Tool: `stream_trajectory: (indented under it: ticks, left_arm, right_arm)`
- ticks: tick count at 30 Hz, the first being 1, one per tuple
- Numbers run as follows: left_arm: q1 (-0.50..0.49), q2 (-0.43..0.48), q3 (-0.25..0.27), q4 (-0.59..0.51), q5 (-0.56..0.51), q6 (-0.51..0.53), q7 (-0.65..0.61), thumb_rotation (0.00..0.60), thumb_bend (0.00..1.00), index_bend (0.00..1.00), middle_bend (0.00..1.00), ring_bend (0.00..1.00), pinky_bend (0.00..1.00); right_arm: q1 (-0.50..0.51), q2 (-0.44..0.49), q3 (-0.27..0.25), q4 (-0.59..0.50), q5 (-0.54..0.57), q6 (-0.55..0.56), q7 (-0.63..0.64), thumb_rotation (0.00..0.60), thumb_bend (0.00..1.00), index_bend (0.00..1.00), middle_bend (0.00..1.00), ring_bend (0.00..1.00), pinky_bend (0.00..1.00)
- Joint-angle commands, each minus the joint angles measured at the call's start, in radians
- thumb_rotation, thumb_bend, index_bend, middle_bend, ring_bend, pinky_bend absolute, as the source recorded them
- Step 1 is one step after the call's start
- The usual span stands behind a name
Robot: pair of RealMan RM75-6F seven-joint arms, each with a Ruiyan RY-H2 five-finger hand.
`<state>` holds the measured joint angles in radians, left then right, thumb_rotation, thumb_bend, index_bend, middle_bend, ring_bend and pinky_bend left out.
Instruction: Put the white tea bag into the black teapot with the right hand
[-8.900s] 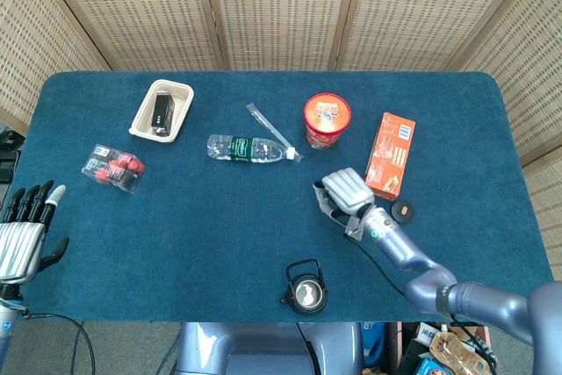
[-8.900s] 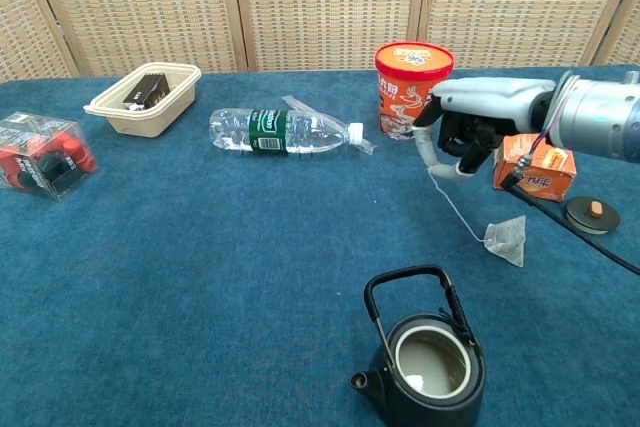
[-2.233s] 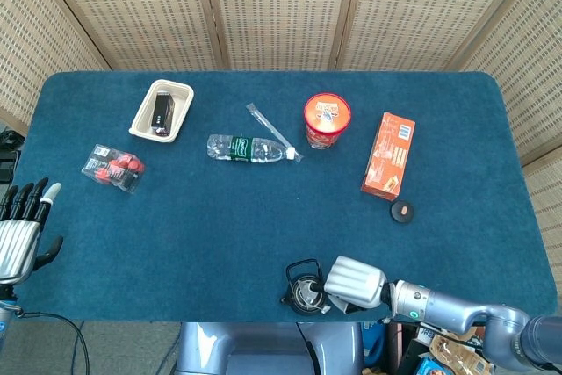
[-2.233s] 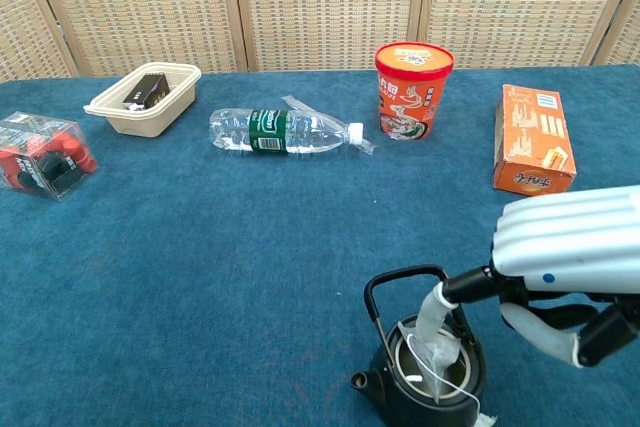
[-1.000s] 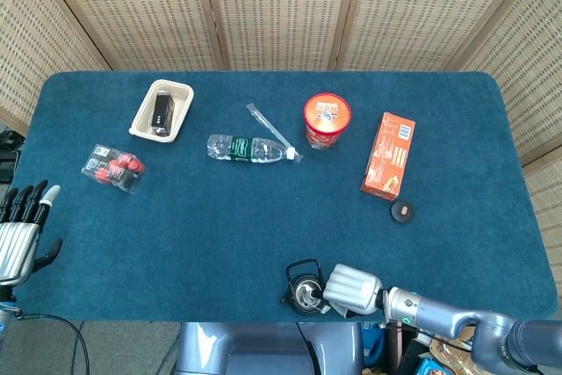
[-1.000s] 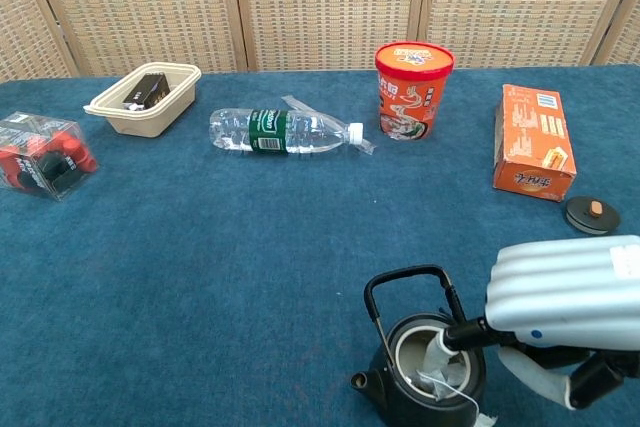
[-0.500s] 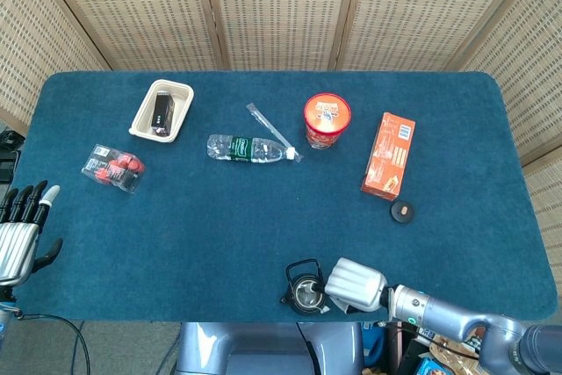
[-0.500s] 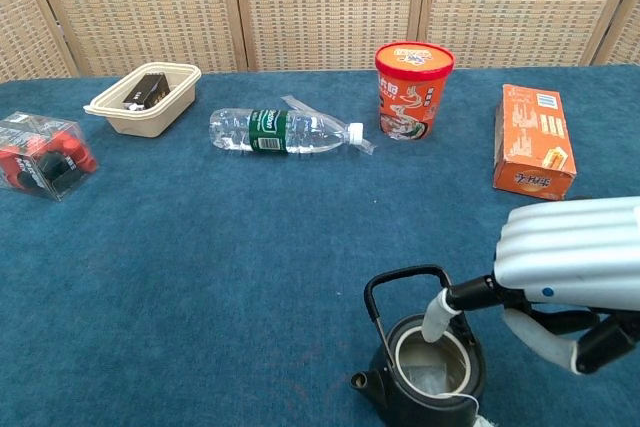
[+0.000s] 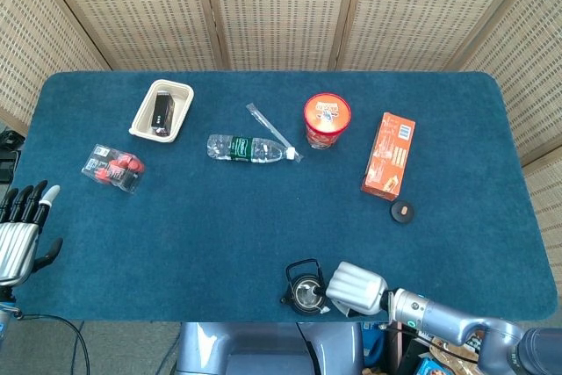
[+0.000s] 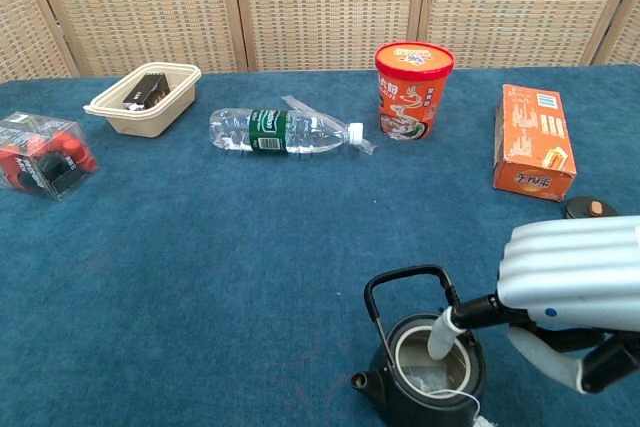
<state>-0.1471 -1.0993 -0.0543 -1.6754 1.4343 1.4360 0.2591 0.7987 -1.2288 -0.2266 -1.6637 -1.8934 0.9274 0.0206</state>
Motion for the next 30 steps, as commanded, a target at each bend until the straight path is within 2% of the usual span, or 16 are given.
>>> stream_trajectory:
  ticks: [1, 8, 13, 18, 25, 30]
  left_arm:
    - [0.001, -0.001, 0.001, 0.001, -0.001, -0.001, -0.001, 0.600, 0.37, 0.03, 0.00, 0.00, 0.00]
    - [0.003, -0.005, 0.001, 0.005, -0.002, 0.001, -0.008, 0.600, 0.37, 0.03, 0.00, 0.00, 0.00]
    - [0.004, -0.009, 0.000, 0.009, -0.005, 0.001, -0.014, 0.600, 0.37, 0.03, 0.00, 0.00, 0.00]
    - [0.005, -0.011, 0.001, 0.013, -0.005, 0.000, -0.017, 0.600, 0.37, 0.03, 0.00, 0.00, 0.00]
    - [0.006, -0.023, 0.001, 0.023, -0.007, 0.001, -0.022, 0.600, 0.37, 0.03, 0.00, 0.00, 0.00]
    - [0.015, -0.038, 0.001, 0.033, -0.006, 0.016, -0.026, 0.600, 0.37, 0.02, 0.00, 0.00, 0.00]
  right_arm:
    - [-0.021, 0.031, 0.026, -0.006, 0.018, 0.065, 0.015, 0.489, 1.00, 0.25, 0.99, 0.99, 1.00]
    - [-0.079, 0.086, 0.078, -0.013, 0.078, 0.184, 0.036, 0.483, 1.00, 0.25, 0.97, 0.99, 1.00]
    - [-0.136, 0.092, 0.115, -0.005, 0.148, 0.248, 0.030, 0.460, 0.97, 0.25, 0.91, 0.98, 1.00]
    - [-0.203, 0.083, 0.153, -0.010, 0.240, 0.305, -0.026, 0.365, 0.80, 0.25, 0.78, 0.86, 0.99]
    - [-0.327, 0.063, 0.207, -0.046, 0.402, 0.423, -0.162, 0.356, 0.69, 0.25, 0.61, 0.69, 0.82]
    - [-0.407, 0.043, 0.234, -0.069, 0.503, 0.495, -0.260, 0.353, 0.66, 0.18, 0.45, 0.52, 0.71]
